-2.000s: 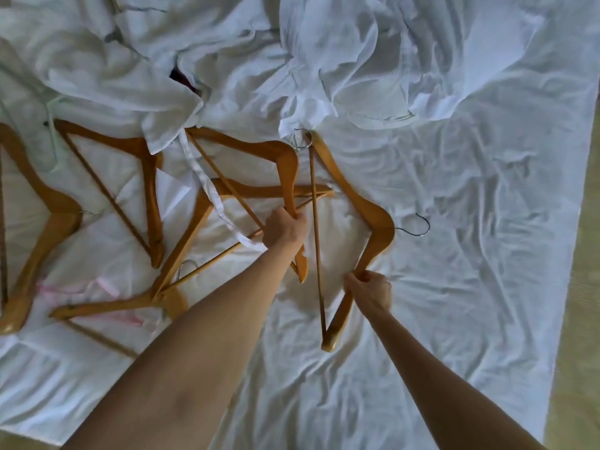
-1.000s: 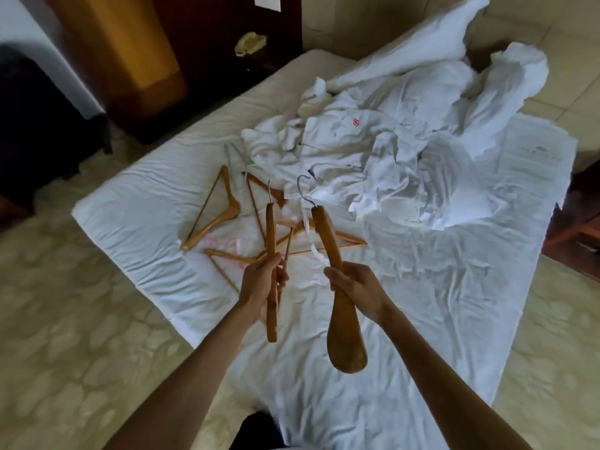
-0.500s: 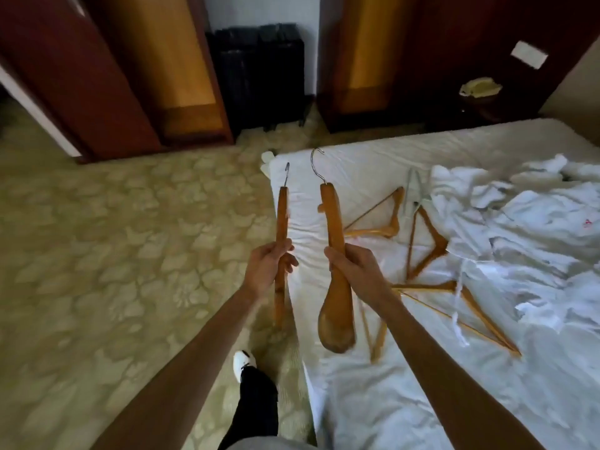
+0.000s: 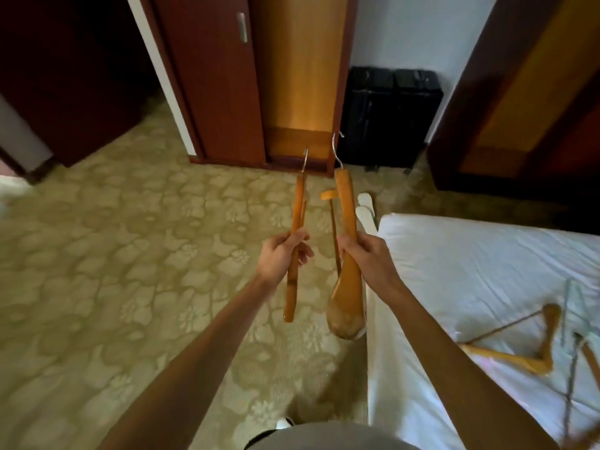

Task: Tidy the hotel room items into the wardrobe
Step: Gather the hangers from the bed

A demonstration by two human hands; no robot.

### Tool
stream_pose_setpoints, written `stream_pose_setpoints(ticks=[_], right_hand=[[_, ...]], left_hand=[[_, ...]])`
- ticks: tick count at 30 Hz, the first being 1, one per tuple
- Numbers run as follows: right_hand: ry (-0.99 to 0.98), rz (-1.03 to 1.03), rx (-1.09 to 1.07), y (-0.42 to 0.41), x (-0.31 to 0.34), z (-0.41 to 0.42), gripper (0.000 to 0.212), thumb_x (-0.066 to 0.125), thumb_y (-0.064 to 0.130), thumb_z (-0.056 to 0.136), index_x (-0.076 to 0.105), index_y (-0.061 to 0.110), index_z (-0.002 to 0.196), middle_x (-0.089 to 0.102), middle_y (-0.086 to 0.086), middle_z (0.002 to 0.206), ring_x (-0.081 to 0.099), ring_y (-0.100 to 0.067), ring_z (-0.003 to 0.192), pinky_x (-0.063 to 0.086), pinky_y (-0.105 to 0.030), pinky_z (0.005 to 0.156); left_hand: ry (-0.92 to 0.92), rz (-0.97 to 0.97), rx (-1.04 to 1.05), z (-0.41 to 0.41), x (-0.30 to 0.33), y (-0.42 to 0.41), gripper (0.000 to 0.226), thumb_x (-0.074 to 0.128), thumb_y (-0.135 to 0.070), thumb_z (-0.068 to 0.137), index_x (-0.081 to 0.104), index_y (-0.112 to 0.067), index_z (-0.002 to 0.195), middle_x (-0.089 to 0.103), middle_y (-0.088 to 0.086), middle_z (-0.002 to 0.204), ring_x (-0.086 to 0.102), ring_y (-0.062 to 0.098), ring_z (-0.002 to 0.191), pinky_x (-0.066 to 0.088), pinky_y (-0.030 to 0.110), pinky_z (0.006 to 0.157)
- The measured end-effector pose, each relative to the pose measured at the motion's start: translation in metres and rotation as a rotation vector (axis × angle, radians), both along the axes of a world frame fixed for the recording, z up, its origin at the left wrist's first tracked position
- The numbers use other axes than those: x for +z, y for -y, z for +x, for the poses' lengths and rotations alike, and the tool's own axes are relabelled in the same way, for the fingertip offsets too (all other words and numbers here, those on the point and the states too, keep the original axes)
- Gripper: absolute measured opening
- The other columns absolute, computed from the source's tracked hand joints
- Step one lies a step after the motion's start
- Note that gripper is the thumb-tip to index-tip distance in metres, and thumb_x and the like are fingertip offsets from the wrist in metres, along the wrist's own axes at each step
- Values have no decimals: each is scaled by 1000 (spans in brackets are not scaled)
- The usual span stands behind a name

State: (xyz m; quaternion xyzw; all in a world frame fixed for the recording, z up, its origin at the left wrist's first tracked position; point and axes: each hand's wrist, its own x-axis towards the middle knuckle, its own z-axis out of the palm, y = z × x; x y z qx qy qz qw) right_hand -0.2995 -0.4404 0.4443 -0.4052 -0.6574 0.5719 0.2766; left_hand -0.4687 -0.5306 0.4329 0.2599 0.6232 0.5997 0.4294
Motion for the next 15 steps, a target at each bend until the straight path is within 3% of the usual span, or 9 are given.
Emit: stream_pose_setpoints(ticks=[4, 9, 13, 15], right_hand=[[-23, -12, 27, -46, 5, -67, 41, 64, 43, 94, 66, 4, 82, 57, -13, 70, 56, -27, 66, 49, -41, 68], [-40, -6, 65, -120, -4, -147, 53, 65, 45, 92, 59, -7, 81, 52, -13, 69, 50, -26, 63, 43, -38, 64], [-60, -13, 67, -202, -9, -218, 39, 63, 47, 91, 61, 11, 75, 48, -8, 65, 48, -18, 55, 42, -26, 55], [-55, -3, 45, -252, -10, -257, 37, 65, 45, 92, 65, 12, 76, 51, -9, 67, 51, -20, 59, 43, -29, 57]], left_hand=[[20, 40, 36, -63, 5, -39, 29, 60, -30, 99, 71, -2, 97, 70, 13, 74, 59, 18, 61, 47, 25, 56], [30, 50, 35, -143, -5, -113, 32, 61, -31, 98, 71, 0, 100, 70, 12, 74, 60, 16, 60, 48, 23, 56], [21, 52, 29, -216, -15, -203, 36, 60, -33, 99, 70, 2, 103, 70, 14, 77, 61, 17, 62, 49, 23, 57], [17, 60, 23, -255, -14, -255, 38, 60, -32, 99, 69, 4, 104, 70, 15, 77, 60, 17, 61, 48, 23, 57]])
